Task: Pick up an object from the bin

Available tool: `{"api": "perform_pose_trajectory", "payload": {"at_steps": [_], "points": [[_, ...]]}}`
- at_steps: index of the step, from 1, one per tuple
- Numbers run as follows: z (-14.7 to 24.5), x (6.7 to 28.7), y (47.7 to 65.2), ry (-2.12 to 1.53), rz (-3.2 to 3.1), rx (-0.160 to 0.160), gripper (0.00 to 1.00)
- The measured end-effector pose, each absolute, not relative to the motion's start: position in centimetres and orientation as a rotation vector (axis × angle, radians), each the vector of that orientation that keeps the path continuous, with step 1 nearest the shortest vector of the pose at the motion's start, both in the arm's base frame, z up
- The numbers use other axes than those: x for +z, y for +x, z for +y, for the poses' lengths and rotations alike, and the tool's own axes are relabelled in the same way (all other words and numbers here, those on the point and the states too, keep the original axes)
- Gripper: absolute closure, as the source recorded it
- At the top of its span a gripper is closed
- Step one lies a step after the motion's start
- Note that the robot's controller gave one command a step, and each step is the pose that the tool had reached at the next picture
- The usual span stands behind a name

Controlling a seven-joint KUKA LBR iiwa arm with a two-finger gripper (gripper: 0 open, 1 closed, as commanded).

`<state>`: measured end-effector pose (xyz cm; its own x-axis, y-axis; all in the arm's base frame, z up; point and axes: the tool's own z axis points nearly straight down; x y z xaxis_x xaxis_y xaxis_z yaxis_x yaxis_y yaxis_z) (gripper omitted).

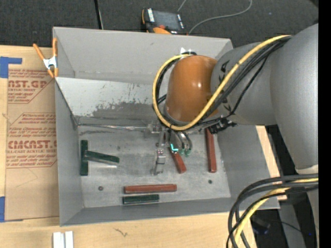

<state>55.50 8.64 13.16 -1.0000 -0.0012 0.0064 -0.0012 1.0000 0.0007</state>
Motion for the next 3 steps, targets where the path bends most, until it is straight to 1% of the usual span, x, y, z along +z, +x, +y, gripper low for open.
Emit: {"api": "perform_pose_trajectory", "payload": {"at_steps": [1, 2, 3], "points": [[-2.7, 8.2, 58.5, -0.029, -3.142, 0.006, 0.0], [-0.4, 7.0, 57.5, -0.28, -3.13, 0.0, 0.0], [-0.4, 7.1, 57.6, -0.281, -3.131, -0.002, 1.0]]}}
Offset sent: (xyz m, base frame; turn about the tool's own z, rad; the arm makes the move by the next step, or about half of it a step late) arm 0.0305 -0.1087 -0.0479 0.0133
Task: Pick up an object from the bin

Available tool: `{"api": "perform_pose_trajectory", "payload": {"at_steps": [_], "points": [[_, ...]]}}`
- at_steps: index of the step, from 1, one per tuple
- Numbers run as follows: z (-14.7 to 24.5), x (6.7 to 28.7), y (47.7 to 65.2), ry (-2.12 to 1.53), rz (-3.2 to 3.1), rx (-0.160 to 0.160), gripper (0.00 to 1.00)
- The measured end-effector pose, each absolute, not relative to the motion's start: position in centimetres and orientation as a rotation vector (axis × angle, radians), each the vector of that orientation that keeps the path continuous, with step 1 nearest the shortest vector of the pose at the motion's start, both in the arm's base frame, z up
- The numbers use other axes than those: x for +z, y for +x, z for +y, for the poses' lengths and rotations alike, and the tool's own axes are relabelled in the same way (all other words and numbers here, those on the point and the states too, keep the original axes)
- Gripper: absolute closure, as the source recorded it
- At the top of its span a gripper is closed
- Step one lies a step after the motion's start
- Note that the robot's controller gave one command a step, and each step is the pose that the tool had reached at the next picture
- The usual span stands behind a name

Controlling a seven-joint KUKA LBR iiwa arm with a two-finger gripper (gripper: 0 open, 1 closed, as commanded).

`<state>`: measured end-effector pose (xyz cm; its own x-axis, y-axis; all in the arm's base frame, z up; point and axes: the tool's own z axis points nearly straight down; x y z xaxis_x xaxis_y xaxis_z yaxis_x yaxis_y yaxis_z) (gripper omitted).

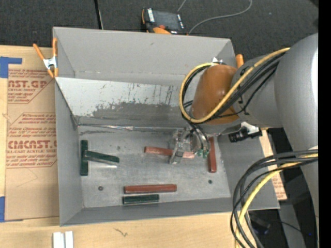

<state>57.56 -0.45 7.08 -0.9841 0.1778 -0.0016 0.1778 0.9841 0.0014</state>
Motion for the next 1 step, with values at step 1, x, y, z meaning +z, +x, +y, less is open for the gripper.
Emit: {"api": "perform_pose_trajectory", "payload": {"at_steps": [1], "points": [[-0.93, 26.89, 56.02, 0.259, 3.12, 0.002, 1.0]]}}
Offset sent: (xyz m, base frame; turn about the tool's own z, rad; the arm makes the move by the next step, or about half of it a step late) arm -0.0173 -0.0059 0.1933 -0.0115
